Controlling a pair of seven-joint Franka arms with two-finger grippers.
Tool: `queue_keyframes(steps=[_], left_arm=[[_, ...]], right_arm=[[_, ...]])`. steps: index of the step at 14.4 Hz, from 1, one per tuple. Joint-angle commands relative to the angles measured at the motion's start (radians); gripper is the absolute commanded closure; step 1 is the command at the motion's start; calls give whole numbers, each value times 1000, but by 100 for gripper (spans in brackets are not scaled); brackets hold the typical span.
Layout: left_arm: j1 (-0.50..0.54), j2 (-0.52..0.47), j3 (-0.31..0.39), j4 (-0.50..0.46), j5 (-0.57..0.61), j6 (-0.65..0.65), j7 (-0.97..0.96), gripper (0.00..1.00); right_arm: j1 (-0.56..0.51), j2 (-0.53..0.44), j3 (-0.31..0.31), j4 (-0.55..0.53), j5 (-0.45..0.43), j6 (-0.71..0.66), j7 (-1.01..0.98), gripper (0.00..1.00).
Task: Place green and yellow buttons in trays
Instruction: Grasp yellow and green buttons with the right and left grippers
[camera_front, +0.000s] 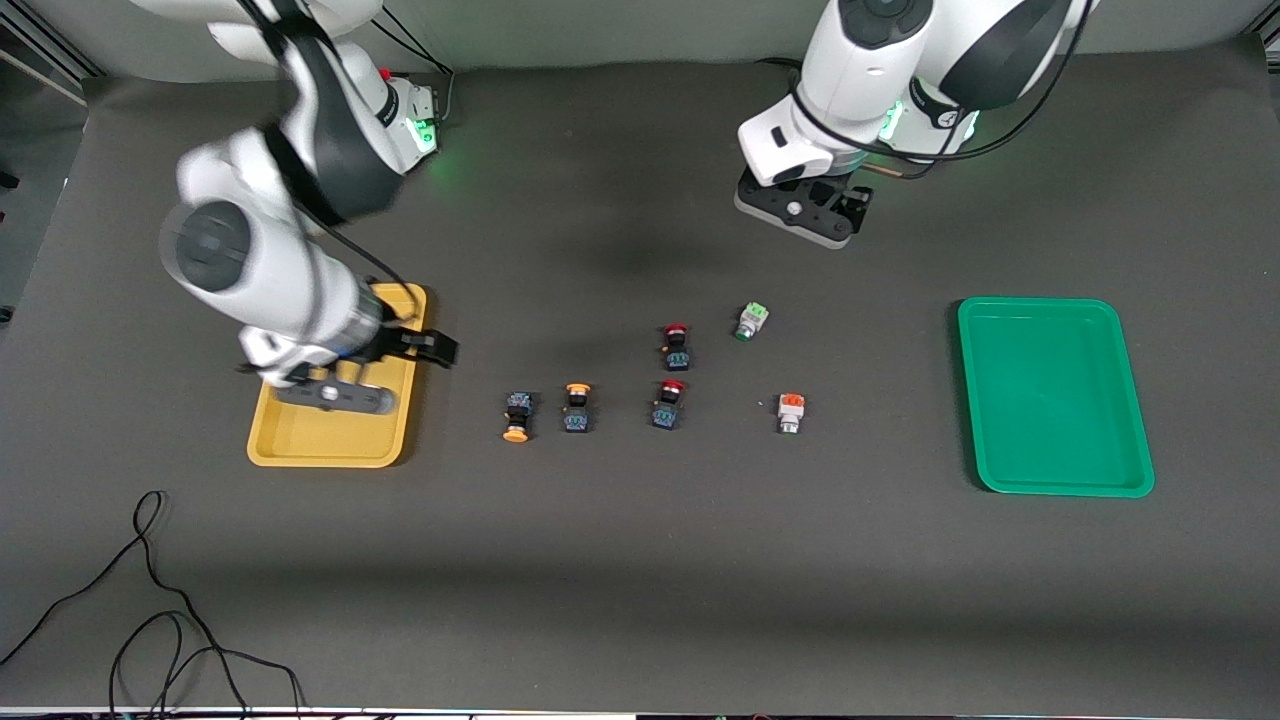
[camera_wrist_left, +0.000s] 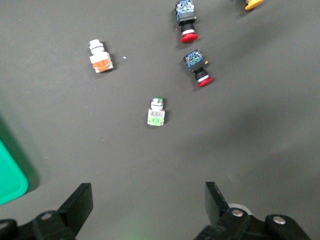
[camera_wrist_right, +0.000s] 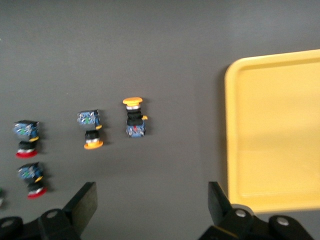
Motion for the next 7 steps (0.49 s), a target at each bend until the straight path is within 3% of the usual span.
queue_keyframes(steps=[1, 4, 7], left_arm=[[-21, -10, 6, -161, 2, 176, -5, 0], [-24, 74, -1, -266, 27, 382, -10, 0], [-45, 216, 0, -268, 125, 499, -115, 0]], right_arm=[[55, 64, -11, -100, 14, 173, 49, 1], [75, 173, -11, -102, 12, 283, 68, 1], [95, 280, -11, -105, 12, 417, 68, 1]])
